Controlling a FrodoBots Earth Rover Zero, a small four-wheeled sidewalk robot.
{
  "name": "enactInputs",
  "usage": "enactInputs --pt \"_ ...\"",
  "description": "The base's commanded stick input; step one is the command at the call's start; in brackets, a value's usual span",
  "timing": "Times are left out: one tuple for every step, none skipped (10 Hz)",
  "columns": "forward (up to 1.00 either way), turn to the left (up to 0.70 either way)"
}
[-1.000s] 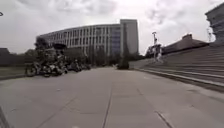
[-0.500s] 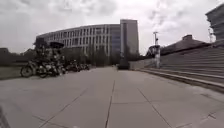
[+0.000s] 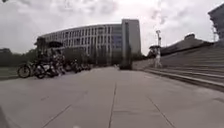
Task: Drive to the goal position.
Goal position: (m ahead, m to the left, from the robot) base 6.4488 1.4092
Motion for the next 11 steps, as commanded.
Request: enactInputs --pt "0.7 0.0" --pt "0.7 0.0" --pt "0.7 0.0" --pt "0.7 0.0" --pt "0.7 0.0" --pt "0.7 0.0" --pt "0.7 0.0" --pt "0.7 0.0" --pt "0.7 0.0" --pt "0.7 0.0" --pt "0.7 0.0"
